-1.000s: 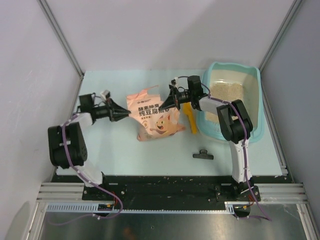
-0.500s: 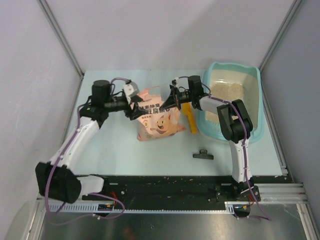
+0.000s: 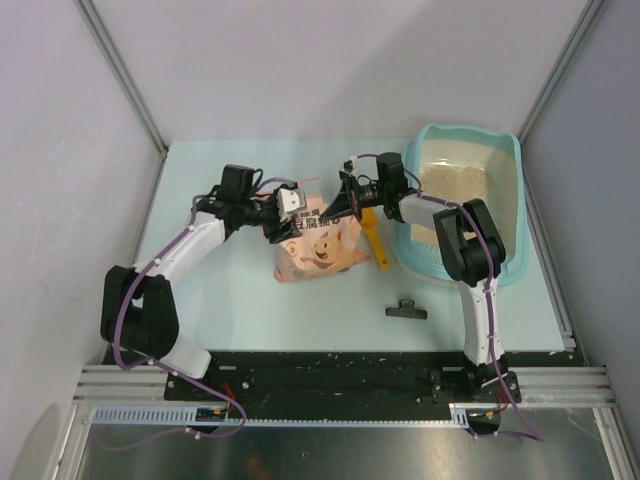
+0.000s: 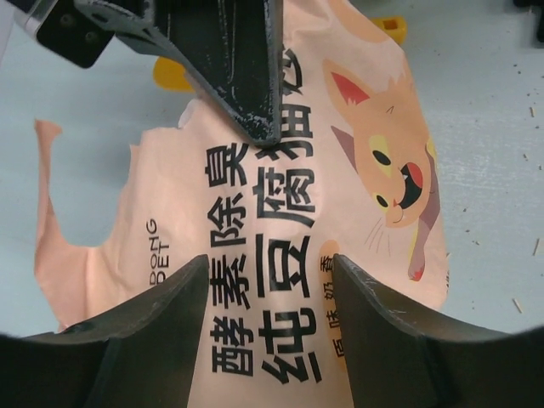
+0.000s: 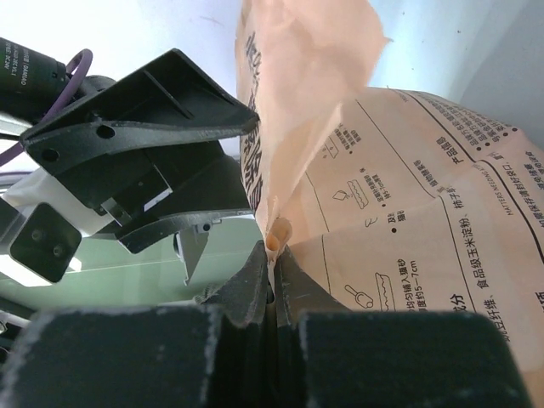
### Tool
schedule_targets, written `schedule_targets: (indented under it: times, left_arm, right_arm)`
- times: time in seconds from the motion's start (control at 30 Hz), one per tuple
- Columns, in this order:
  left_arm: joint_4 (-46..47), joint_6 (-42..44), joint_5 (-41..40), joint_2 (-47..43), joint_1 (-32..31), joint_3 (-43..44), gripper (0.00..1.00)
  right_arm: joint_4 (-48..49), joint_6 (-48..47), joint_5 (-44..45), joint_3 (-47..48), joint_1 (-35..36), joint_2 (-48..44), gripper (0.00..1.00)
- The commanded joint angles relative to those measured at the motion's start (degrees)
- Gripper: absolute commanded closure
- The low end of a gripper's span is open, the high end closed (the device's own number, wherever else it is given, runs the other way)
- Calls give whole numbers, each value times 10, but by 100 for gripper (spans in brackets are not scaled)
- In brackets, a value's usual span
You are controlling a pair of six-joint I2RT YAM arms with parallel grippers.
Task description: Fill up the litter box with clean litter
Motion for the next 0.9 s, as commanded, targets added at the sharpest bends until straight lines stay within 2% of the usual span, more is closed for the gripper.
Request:
schedule_targets:
  times: [0.0, 0.27, 0.3, 0.43, 0.5, 0.57, 0.6, 0.67, 0.83, 0.87]
  left_arm:
    - [-19, 38, 33, 22, -15, 27, 43]
    - [-93, 56, 23, 49, -14, 45, 54]
    - [-103, 58, 25, 50, -12, 52, 59]
    - [-162, 57, 35, 56, -4, 64, 67]
    - [-177, 50, 39, 58, 1, 69, 77]
    - [-189, 43, 47, 60, 6, 70, 83]
    - [-193, 42, 49, 60, 9, 71, 92]
    - [-198, 36, 54, 60, 10, 71, 100]
    - [-199, 9, 76, 63, 28, 84, 100]
    - [-199, 2, 78, 65, 31, 87, 100]
  right_arm:
    - [27, 19, -34, 3, -1, -31, 100]
    - [15, 9, -33, 4, -6, -31, 100]
    - [11, 5, -32, 5, -8, -31, 100]
    - [4, -3, -32, 6, -18, -32, 100]
    - [3, -6, -31, 8, -19, -32, 100]
    - [7, -9, -33, 11, -22, -33, 100]
    - [7, -12, -35, 11, -21, -33, 100]
    - [9, -15, -38, 11, -24, -35, 100]
    - [8, -89, -21, 14, -38, -58, 100]
    - [-23, -109, -5, 18, -41, -62, 100]
